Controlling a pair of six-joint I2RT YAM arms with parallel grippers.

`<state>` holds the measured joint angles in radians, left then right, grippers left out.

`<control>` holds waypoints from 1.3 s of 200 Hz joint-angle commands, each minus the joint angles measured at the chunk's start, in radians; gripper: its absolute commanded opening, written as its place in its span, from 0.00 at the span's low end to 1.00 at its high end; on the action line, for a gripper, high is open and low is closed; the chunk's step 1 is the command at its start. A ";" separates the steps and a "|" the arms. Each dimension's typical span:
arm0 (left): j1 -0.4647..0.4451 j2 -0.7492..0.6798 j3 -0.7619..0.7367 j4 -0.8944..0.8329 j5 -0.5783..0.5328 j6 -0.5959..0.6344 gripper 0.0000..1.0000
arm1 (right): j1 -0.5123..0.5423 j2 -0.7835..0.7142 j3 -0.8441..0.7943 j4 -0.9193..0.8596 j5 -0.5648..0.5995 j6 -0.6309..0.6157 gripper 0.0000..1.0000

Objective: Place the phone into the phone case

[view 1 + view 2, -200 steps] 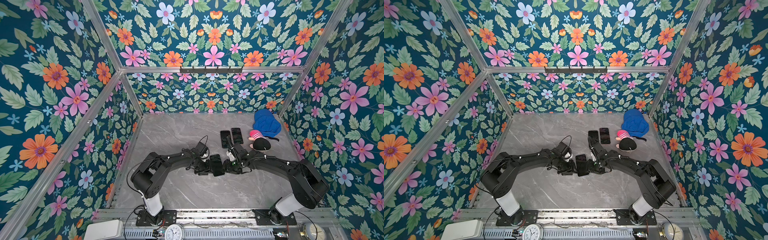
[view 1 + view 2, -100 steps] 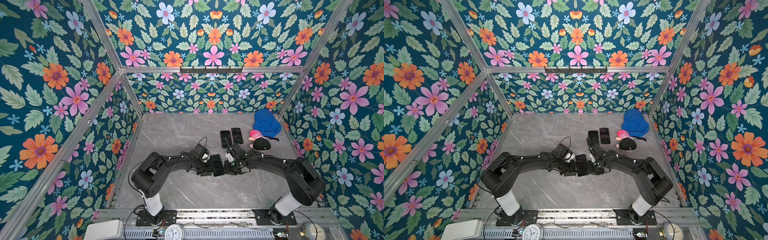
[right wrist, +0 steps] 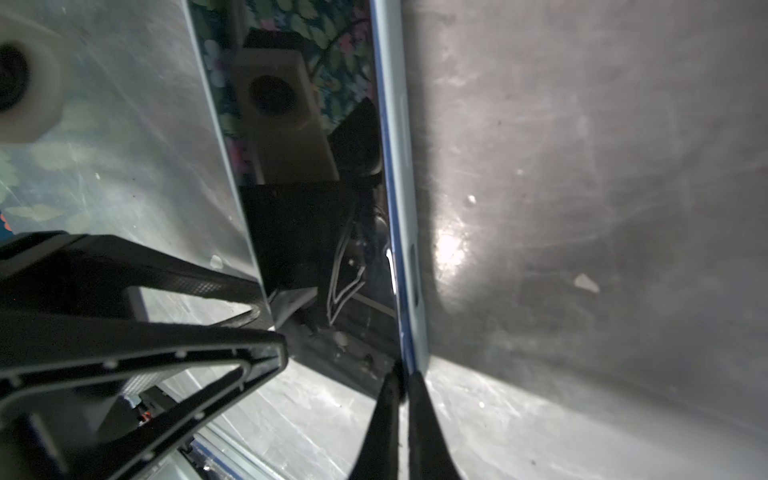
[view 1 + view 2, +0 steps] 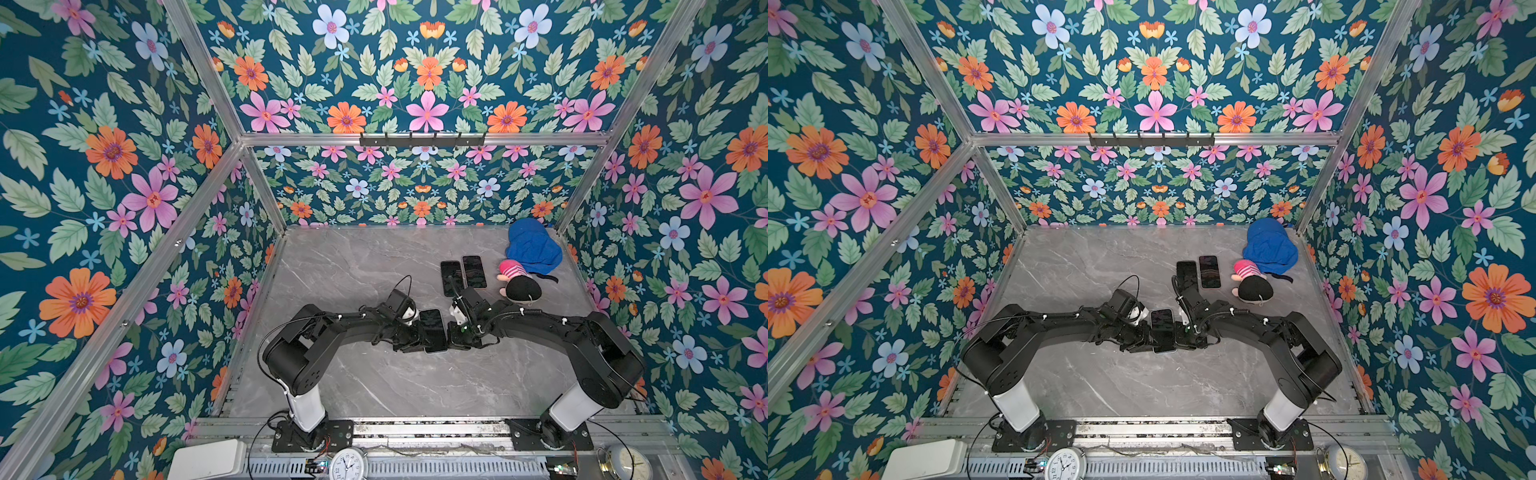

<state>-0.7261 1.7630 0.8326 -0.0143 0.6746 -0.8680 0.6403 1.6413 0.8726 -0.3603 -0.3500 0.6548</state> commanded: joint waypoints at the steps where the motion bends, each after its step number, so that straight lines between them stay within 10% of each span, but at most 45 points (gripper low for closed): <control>1: -0.003 0.011 -0.009 0.026 -0.005 -0.016 0.36 | 0.017 0.008 -0.010 0.083 -0.086 0.032 0.04; 49: -0.004 -0.005 -0.028 0.015 -0.022 -0.011 0.30 | 0.025 0.027 0.020 -0.012 -0.022 0.012 0.03; 107: -0.001 0.007 0.007 -0.121 -0.104 0.050 0.20 | 0.025 -0.041 0.063 -0.094 0.099 -0.018 0.37; 180: -0.001 0.040 0.024 -0.158 -0.130 0.065 0.03 | 0.025 -0.031 0.049 -0.086 0.120 -0.012 0.46; 220: 0.011 -0.024 0.051 -0.216 -0.174 0.071 0.10 | 0.040 -0.023 0.091 -0.126 0.179 0.017 0.69; 260: 0.114 -0.115 0.024 -0.231 -0.221 0.108 0.44 | 0.115 0.120 0.245 -0.256 0.328 0.061 0.89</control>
<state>-0.6643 1.6817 0.8745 -0.2016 0.5137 -0.8001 0.7269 1.6932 1.0428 -0.5026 -0.1394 0.6739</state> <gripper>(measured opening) 0.360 0.875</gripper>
